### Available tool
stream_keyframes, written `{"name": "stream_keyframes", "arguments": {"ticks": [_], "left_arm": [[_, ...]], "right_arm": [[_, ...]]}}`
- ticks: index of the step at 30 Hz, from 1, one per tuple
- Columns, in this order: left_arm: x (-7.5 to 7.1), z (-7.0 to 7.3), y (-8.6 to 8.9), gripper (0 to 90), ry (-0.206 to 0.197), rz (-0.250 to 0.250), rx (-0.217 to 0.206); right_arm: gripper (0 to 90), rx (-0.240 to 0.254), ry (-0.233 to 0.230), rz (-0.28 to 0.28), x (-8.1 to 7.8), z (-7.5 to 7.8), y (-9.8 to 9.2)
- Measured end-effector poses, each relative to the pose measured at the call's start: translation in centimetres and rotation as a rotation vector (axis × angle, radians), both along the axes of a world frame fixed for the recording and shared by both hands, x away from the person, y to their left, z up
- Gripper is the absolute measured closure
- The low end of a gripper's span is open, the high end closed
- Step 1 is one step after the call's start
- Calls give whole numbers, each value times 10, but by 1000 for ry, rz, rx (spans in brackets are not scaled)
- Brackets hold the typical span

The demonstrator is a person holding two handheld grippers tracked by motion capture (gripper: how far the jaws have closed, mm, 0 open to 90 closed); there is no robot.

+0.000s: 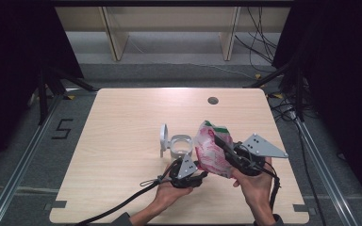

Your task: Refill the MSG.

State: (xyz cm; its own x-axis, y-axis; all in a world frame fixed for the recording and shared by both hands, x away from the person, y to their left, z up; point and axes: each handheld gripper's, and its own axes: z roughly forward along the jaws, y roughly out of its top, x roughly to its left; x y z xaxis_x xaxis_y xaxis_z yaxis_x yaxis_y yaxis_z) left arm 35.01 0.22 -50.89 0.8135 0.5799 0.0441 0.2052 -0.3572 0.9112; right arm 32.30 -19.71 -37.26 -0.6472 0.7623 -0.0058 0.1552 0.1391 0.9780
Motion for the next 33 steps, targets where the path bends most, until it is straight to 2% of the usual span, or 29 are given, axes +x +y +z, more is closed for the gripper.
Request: {"name": "stream_keyframes", "arguments": {"ticks": [1, 2, 3, 6, 7, 9, 10, 11, 13, 14, 15, 16, 17, 19, 21, 23, 25, 26, 28, 29, 30, 31, 32, 33], "left_arm": [[-1, 0, -1, 649, 6, 8, -2], [-1, 0, -1, 682, 5, 15, 0], [0, 1, 0, 712, -24, 26, 19], [-2, 1, -3, 753, -2, 29, 14], [-3, 1, -4, 760, 14, 26, 17], [-6, 1, -7, 770, 0, 33, 29], [-6, 1, -8, 774, 22, 25, 26], [-7, 1, -10, 776, 29, 31, 20], [-6, 2, -10, 779, 28, 35, 27], [-6, 1, -10, 779, 32, 45, 15], [-7, 1, -11, 780, 34, 57, 8], [-7, 1, -12, 783, 16, 68, 22], [-6, 1, -13, 786, 24, 63, 23], [-4, 1, -12, 788, 34, 74, 22], [-1, -1, -12, 791, 43, 83, 8], [1, -1, -12, 792, 48, 93, 3], [2, -2, -13, 794, 52, 90, -9], [2, -2, -14, 795, 48, 101, -8], [2, -3, -16, 795, 62, 122, -34], [1, -3, -17, 795, 59, 129, -40], [0, -3, -18, 796, 48, 137, -41], [-1, -2, -20, 796, 50, 139, -61], [-1, -2, -21, 797, 49, 135, -65], [-2, -1, -21, 797, 40, 152, -63]], "right_arm": [[900, -2, 6, 7, 0, 0, 0], [900, -12, -7, 5, 1, 0, 0], [900, -7, -3, 10, 2, -1, 0], [900, -16, -15, 3, 5, 0, -1], [900, 7, -7, 7, 7, -1, 0], [900, 2, 2, -3, 10, 0, -1], [900, 17, 9, -19, 11, -1, -1], [900, 14, 3, -12, 14, -1, -2], [900, 30, 8, -23, 16, -2, -1], [900, 44, 55, -16, 17, -1, -1], [900, 51, 54, -14, 19, -1, -1], [900, 64, 68, -25, 20, -1, 1], [900, 55, 71, -29, 23, 0, 1], [900, 69, 78, -32, 29, -1, 6], [900, 57, 88, -48, 31, 0, 11], [900, 62, 99, -40, 34, 0, 15], [900, 50, 82, -33, 39, 0, 18], [900, 50, 89, -34, 40, 1, 18], [900, 48, 86, -32, 44, 1, 18], [900, 60, 101, -35, 44, 1, 18], [900, 54, 87, -40, 46, 2, 18], [900, 65, 104, -49, 45, 3, 19], [900, 49, 80, -56, 47, 4, 18], [900, 61, 91, -50, 47, 5, 19]]}}
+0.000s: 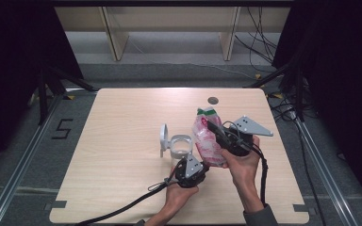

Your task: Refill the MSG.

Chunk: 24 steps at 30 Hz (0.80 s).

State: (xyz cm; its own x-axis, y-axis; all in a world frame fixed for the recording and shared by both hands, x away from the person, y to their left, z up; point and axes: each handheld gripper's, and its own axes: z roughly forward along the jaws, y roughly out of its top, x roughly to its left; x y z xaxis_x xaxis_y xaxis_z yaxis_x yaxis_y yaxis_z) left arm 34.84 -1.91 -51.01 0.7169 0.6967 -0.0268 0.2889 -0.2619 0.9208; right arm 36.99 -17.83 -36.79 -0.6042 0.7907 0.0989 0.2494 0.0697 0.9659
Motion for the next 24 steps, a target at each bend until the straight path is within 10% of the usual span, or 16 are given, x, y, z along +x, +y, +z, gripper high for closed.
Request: {"name": "stream_keyframes", "arguments": {"ticks": [14, 24], "left_arm": [[-5, 0, -12, 799, 11, 37, -79], [-12, 0, -14, 799, 0, 48, -85]], "right_arm": [[900, 31, 18, -22, 8, 3, 8], [900, -90, -11, 22, 10, 10, 21]]}}
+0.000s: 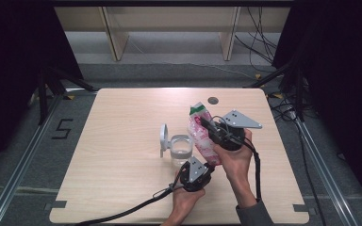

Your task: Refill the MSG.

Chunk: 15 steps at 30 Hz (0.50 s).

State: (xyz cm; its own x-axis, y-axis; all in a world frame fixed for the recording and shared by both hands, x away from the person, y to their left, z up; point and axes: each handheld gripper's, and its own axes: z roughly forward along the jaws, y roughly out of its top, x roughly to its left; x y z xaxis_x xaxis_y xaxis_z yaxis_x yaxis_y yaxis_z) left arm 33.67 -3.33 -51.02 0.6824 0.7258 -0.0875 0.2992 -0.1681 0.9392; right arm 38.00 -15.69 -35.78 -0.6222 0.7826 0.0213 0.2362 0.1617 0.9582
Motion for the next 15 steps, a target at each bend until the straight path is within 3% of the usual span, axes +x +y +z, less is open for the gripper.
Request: {"name": "stream_keyframes", "arguments": {"ticks": [2, 3, 5, 9, 13, 15], "left_arm": [[1, -1, 0, 799, 2, -6, 6], [0, -2, 0, 799, 5, -3, 13], [-1, -3, -1, 798, 12, 1, 5], [-3, -3, -2, 798, 6, 11, 4], [-8, -5, -5, 797, -7, 19, 6], [-8, -5, -5, 796, -1, 19, 6]], "right_arm": [[900, -16, 2, -4, 1, -1, 3], [900, -38, -20, 7, 4, -2, 2], [900, -36, 16, 9, 4, -2, 4], [900, -66, 14, 35, 5, -3, 7], [900, -79, 43, 53, 5, -2, 10], [900, -110, 50, 60, 5, -2, 10]]}}
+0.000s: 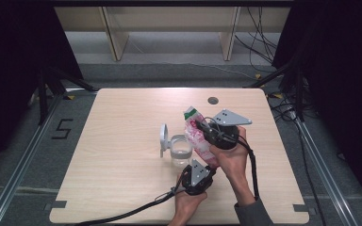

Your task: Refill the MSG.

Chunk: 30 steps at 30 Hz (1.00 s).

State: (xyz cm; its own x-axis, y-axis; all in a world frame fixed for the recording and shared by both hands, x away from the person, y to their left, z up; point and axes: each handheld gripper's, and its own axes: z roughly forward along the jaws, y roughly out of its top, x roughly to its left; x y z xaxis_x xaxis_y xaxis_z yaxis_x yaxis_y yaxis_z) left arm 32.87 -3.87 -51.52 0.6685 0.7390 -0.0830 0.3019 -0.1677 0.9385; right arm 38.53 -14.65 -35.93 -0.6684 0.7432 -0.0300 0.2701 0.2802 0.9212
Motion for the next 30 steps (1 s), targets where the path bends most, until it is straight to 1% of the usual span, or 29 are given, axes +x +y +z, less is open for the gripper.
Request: {"name": "stream_keyframes", "arguments": {"ticks": [1, 2, 3, 4, 5, 6, 7, 8, 9, 10, 11, 12, 13, 14, 15, 16, 17, 18, 19, 21, 22, 23, 24, 27, 28, 30], "left_arm": [[0, 0, 0, 796, 2, -3, 1], [0, 0, -1, 796, -2, -11, 4], [0, 0, -1, 795, 1, 0, -2], [1, 0, -1, 795, 0, -7, 1], [1, 1, -2, 795, 3, -1, 2], [1, 1, -3, 795, -3, 1, 6], [1, 1, -4, 794, -9, -4, 15], [1, 1, -5, 793, -10, 1, 17], [1, 1, -6, 793, -13, 8, 20], [2, 1, -7, 793, -11, -1, 17], [2, 2, -8, 793, -3, 3, 11], [3, 1, -8, 793, -5, 5, 12], [3, 1, -8, 793, -5, 6, 13], [3, 0, -9, 794, -3, 5, 9], [2, 0, -10, 794, -2, -3, 4], [1, 0, -10, 794, -2, 2, 4], [0, 0, -11, 794, -5, 4, 7], [0, 0, -11, 794, -5, 4, 7], [0, 0, -11, 794, 2, 0, -3], [-1, 0, -11, 794, -3, 2, -9], [-1, 0, -11, 794, -5, 3, -11], [0, 1, -11, 794, -5, 4, -14], [0, 1, -11, 794, -7, 3, -17], [1, 0, -12, 794, -13, 8, -20], [1, 0, -12, 794, -12, 8, -21], [2, 0, -13, 794, -13, 6, -25]], "right_arm": [[900, -15, 0, -2, 0, 0, 1], [900, -12, 2, -6, 0, -1, 2], [900, -11, 8, -23, -1, -1, 3], [900, -20, 1, -32, 0, -1, 3], [900, -22, 3, -30, 0, -1, 3], [900, -41, -19, -27, 2, 0, 2], [900, -50, -24, -37, 3, 0, 2], [900, -54, -21, -53, 3, 0, 3], [900, -47, -12, -68, 2, 0, 4], [900, -58, -8, -62, 3, 1, 5], [900, -78, -18, -76, 2, 1, 5], [900, -68, -12, -84, 2, 0, 6], [900, -77, -8, -71, 4, 0, 6], [900, -91, -17, -62, 4, 1, 5], [900, -91, -10, -70, 4, 0, 7], [900, -116, -4, -57, 4, 0, 8], [900, -128, -10, -44, 4, 0, 10], [900, -153, -21, -22, 4, 0, 11], [900, -161, -20, -12, 4, -1, 13], [900, -173, -3, 9, 3, 1, 15], [900, -176, -12, 15, 3, 1, 15], [900, -163, -11, 8, 3, 1, 16], [900, -170, -23, 11, 4, 3, 15], [900, -156, -25, 9, 4, 3, 15], [900, -149, -2, 11, 3, 3, 16], [900, -145, -1, 7, 3, 2, 17]]}}
